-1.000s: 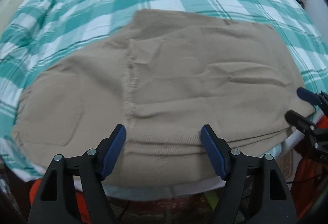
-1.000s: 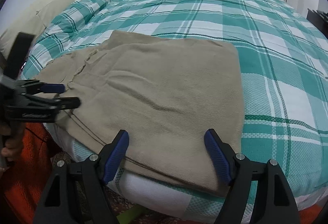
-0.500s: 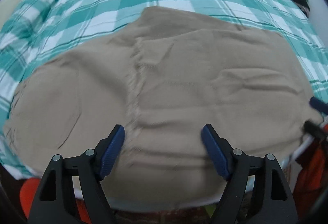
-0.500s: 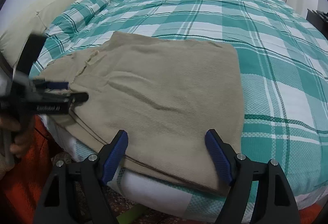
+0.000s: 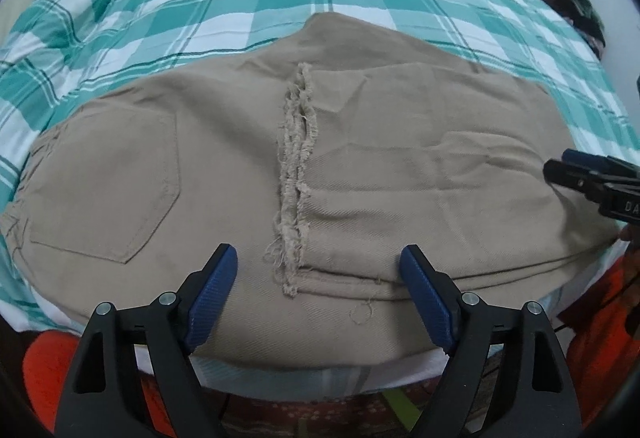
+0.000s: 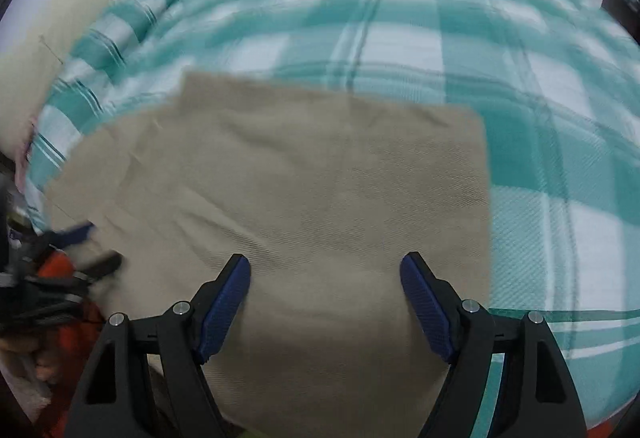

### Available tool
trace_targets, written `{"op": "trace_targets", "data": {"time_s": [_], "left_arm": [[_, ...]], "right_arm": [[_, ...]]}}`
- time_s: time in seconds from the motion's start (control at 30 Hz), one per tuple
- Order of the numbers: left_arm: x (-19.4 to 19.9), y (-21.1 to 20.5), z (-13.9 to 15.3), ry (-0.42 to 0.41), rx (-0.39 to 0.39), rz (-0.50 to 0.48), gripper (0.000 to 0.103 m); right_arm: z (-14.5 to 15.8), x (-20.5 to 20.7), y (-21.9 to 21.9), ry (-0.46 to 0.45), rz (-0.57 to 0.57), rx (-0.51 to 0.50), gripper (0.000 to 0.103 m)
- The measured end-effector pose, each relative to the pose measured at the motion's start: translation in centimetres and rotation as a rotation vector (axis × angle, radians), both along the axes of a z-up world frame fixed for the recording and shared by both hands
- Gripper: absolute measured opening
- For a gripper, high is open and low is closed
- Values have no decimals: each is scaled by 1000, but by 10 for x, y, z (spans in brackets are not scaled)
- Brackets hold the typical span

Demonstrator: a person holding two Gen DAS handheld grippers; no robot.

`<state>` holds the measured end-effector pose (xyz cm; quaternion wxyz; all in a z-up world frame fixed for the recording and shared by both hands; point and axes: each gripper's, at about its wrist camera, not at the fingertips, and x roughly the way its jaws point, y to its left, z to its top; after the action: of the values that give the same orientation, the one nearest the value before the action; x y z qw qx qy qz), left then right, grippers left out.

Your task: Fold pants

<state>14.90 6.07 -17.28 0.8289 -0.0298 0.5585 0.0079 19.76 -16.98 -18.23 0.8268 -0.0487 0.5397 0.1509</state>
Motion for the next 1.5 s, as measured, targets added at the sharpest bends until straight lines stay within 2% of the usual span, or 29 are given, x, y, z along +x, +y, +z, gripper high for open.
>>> {"op": "trace_targets", "data": {"time_s": [0.1, 0.17, 0.23, 0.33, 0.4, 0.43, 0.5, 0.67, 0.73, 0.8, 0.87, 0.93, 1.07, 1.17, 1.23, 1.37, 1.4, 1.5], "left_arm": [[-8, 8, 14, -54, -62, 27, 85], [-9, 10, 21, -83, -87, 38, 85], [-6, 9, 30, -118, -102, 37, 85], [0, 3, 34, -137, -101, 20, 87], [4, -7, 23, -114, -70, -6, 87], [4, -9, 17, -96, -51, -18, 87], [5, -17, -7, -15, 17, -47, 86], [-3, -11, 5, -67, -38, -35, 86], [-2, -12, 7, -82, -28, -29, 86], [-1, -19, -3, -35, 7, -46, 87], [-3, -20, -10, -27, 20, -51, 88], [-5, -18, -7, -30, 15, -47, 87], [-5, -13, 15, -78, -71, -17, 87], [2, -11, 25, -95, -54, -33, 87], [6, 12, 38, -123, -73, 13, 86], [4, 86, 64, -156, -268, 151, 86], [0, 102, 68, -165, -292, 181, 86], [-7, 116, 68, -162, -289, 208, 87]], "right_arm": [[20, -10, 1, -74, -4, 28, 78], [44, -23, 1, -156, 3, 62, 78], [57, -37, 4, -212, 22, 48, 78], [59, -61, 2, -255, 25, 55, 78], [46, -67, -1, -227, 21, 53, 78], [32, -67, -2, -178, 19, 41, 78], [16, -68, -6, -125, 14, 28, 78], [31, -72, -10, -192, 11, 42, 78], [35, -74, -11, -219, 10, 49, 78], [25, -71, -11, -183, 9, 50, 78], [10, -69, -11, -136, 4, 42, 78], [10, -74, -10, -151, 20, 29, 78], [22, -77, -12, -187, 3, 39, 78], [21, -77, -12, -188, 9, 28, 78], [14, -75, -12, -157, 6, 16, 78], [26, -78, -16, -184, 3, 50, 78], [30, -78, -19, -196, -1, 65, 78], [44, -80, -28, -231, -1, 83, 78]]}}
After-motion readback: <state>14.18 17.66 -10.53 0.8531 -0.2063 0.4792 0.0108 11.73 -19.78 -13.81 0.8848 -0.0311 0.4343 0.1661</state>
